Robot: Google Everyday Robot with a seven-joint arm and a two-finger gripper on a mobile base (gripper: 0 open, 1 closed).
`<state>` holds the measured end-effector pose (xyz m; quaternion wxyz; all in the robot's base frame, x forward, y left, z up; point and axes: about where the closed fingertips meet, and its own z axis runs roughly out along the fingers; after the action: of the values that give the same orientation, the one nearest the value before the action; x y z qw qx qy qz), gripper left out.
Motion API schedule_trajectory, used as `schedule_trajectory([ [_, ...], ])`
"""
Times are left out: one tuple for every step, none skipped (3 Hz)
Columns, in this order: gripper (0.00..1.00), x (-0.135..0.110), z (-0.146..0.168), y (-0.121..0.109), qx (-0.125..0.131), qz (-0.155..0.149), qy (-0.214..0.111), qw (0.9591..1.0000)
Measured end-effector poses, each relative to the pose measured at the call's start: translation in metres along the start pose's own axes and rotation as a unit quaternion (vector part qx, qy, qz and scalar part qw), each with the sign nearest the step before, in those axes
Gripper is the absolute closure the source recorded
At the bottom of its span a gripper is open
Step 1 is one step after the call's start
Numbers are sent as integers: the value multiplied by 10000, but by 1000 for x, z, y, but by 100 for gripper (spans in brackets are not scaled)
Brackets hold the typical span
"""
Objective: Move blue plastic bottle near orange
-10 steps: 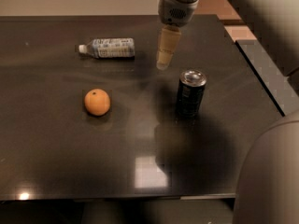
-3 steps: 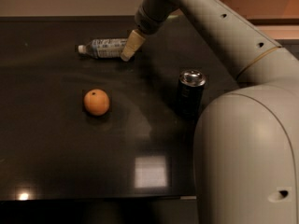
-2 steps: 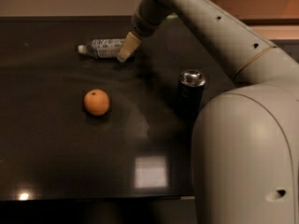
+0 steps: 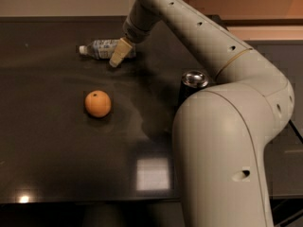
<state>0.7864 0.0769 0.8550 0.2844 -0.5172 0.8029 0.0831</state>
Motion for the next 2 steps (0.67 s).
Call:
schedule_trajectory([
  [0,-6,2,-3,12,-1,-6,10000],
  [18,-10,6,-5,-16,-24,22,10000],
])
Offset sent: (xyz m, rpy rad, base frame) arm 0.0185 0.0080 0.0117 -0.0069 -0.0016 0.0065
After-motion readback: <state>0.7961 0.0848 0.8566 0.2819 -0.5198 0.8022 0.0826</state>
